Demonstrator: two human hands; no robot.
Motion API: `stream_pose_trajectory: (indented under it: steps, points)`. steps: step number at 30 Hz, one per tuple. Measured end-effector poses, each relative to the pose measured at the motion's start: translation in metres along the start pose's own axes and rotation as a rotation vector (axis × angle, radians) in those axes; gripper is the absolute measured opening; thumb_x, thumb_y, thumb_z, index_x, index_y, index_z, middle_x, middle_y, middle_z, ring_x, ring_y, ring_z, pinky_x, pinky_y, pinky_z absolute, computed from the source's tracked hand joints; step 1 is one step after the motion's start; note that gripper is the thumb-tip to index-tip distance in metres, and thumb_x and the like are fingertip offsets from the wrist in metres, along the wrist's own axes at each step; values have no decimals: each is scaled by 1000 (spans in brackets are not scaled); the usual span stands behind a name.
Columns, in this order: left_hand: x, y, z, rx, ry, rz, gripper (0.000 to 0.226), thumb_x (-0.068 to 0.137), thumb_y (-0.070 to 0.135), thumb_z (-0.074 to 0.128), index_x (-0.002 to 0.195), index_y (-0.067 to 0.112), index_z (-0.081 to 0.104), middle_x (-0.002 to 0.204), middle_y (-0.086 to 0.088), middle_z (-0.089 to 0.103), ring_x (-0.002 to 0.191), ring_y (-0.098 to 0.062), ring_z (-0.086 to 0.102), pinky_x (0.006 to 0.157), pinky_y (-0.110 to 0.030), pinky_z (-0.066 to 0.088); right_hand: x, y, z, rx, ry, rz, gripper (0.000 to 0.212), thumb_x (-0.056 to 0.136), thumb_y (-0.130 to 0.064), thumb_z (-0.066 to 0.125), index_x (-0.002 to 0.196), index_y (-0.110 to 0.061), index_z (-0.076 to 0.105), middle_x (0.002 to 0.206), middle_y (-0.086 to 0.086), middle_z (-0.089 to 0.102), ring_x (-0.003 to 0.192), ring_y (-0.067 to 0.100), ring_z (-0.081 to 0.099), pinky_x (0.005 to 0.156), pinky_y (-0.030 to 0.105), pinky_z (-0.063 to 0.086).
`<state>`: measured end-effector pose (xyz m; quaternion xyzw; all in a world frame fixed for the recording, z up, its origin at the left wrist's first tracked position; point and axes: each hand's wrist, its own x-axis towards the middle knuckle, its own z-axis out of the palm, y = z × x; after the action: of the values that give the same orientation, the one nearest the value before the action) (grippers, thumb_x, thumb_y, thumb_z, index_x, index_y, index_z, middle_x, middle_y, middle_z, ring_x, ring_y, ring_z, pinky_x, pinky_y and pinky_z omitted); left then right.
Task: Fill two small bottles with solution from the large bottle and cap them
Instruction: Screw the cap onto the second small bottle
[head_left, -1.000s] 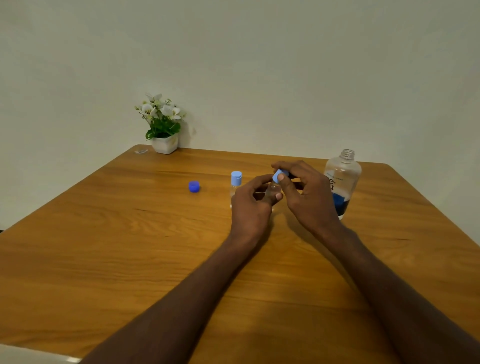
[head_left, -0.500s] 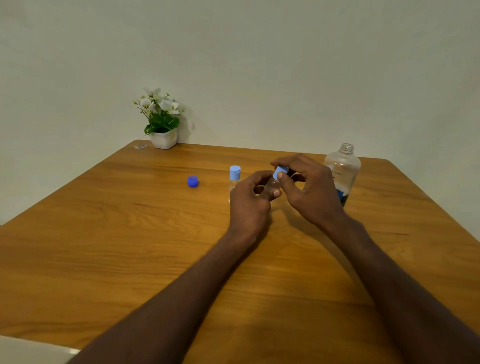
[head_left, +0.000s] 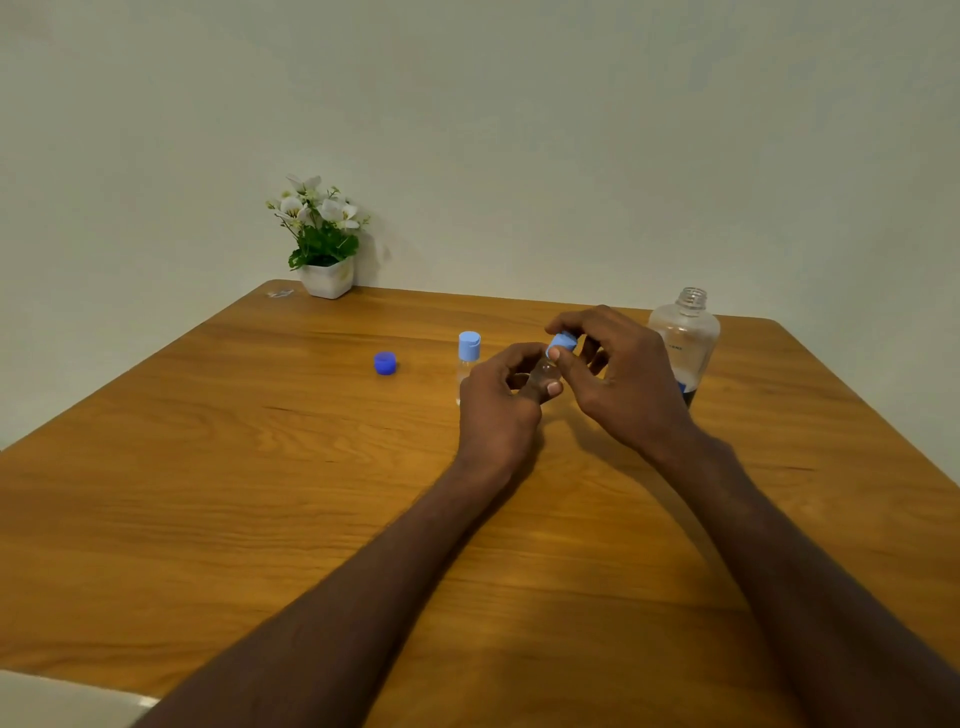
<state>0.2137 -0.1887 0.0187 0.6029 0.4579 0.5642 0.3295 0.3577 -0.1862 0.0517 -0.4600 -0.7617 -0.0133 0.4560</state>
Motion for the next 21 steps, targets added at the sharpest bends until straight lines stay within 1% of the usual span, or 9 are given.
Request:
stream_pose_trajectory:
  steps: [2,6,8,10,12,14,17,19,21]
  points:
    - [0,0,0,5,-3,2,39,90,3,75,127,16,71,119,2,75,115,-12,66,105,-40,52,0,1,1,-15,-5,4,26,95,-21,74,119,-11,73,111,2,71,83,15,63,72,33,57]
    - [1,0,0,-3,-8,10,38,90,3,74,126,16,72,116,3,76,111,-9,67,103,-35,53,0,1,0,9,-21,11,35,94,-21,75,127,-13,69,114,3,69,87,16,64,72,27,55]
    - [1,-1,0,4,-10,12,39,90,4,75,126,16,71,117,2,75,112,-11,67,103,-32,52,0,1,0,-16,-30,2,30,94,-19,75,123,-12,71,112,2,70,85,15,63,71,26,53]
    - [1,-1,0,16,-14,14,39,90,3,75,126,16,72,118,3,75,113,-10,66,101,-28,51,1,2,1,-45,-41,8,27,95,-21,75,120,-12,73,111,3,70,83,14,61,69,20,48]
    - [1,-2,-1,4,-16,12,38,90,2,74,126,15,72,117,3,75,112,-10,67,98,-25,52,1,2,0,-47,-57,17,32,95,-25,74,125,-14,70,117,2,68,86,13,60,70,18,44]
    - [1,-1,0,-21,-18,-2,37,91,2,73,125,14,72,116,2,76,111,-10,68,96,-24,53,2,1,-2,-32,-62,10,38,95,-24,74,132,-16,66,122,0,67,90,13,62,73,23,48]
    - [1,-1,0,-23,-17,-20,38,90,3,74,126,14,72,117,1,75,112,-12,67,99,-29,54,2,-1,-2,-66,-78,3,33,95,-20,73,127,-14,70,120,2,70,89,16,63,78,32,56]
    - [1,-1,0,-14,-20,-17,38,90,2,74,126,14,72,117,1,75,112,-12,67,100,-31,54,1,-1,-2,-92,-81,9,30,96,-22,72,125,-15,71,118,2,69,86,15,62,77,31,54]
    - [1,-1,0,-15,-20,-18,38,90,2,74,127,13,71,118,1,75,113,-12,67,100,-31,54,1,-1,-3,-84,-78,15,33,96,-25,72,128,-17,69,120,1,68,87,14,62,77,30,54]
